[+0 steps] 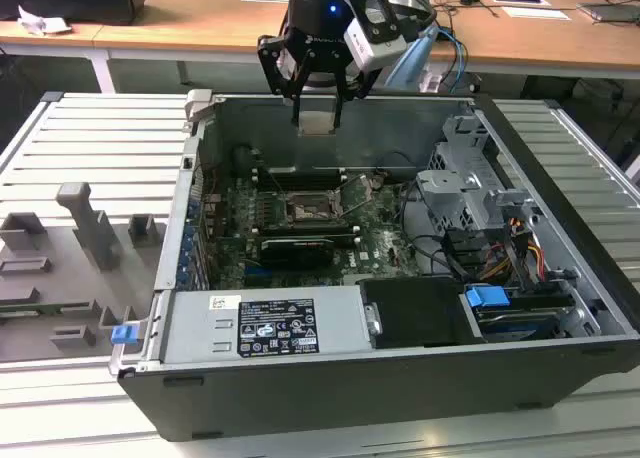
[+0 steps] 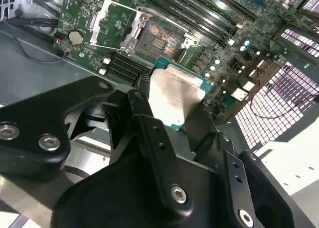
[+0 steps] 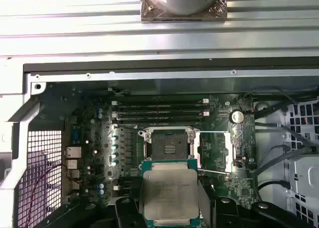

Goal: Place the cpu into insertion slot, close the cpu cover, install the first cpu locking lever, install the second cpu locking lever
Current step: 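Place the cpu into insertion slot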

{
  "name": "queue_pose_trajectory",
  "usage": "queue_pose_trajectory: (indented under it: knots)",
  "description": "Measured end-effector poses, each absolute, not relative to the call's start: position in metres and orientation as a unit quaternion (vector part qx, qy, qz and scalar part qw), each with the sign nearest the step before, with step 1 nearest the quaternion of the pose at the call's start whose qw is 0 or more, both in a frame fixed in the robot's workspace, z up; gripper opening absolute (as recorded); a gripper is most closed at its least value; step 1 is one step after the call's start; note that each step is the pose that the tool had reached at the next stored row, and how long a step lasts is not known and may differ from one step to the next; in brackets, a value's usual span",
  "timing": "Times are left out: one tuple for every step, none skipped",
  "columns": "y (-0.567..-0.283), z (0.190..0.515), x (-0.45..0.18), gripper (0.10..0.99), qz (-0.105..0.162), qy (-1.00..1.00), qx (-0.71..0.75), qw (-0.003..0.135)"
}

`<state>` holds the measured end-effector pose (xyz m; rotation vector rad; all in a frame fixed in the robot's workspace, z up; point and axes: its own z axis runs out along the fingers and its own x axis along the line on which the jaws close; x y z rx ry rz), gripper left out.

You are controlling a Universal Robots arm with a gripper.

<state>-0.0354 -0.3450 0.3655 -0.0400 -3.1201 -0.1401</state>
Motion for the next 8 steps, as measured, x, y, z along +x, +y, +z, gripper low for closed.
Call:
queue_pose_trajectory:
  knots:
    - [-0.3450,0.3655,-0.0353,0.529,-0.045,-0.999,-0.015,0.009]
    - [-0.3450,0.3655,-0.0354,0.529,-0.045,-0.999,-0.020,0.009]
    - [-0.3450,0.3655,-0.0353,0.529,-0.045,-0.999,-0.024,0.009]
    - [-0.3450,0.3654,-0.0353,0.529,-0.045,-0.999,-0.028,0.008]
    - [-0.3450,0.3654,-0.0354,0.529,-0.045,-0.999,-0.030,0.008]
    - [-0.3450,0.3653,-0.0354,0.529,-0.045,-0.998,-0.033,0.008]
    - [-0.3450,0.3648,-0.0353,0.529,-0.045,-0.998,-0.036,0.008]
    - [-0.3450,0.3642,-0.0354,0.529,-0.045,-0.998,-0.036,0.008]
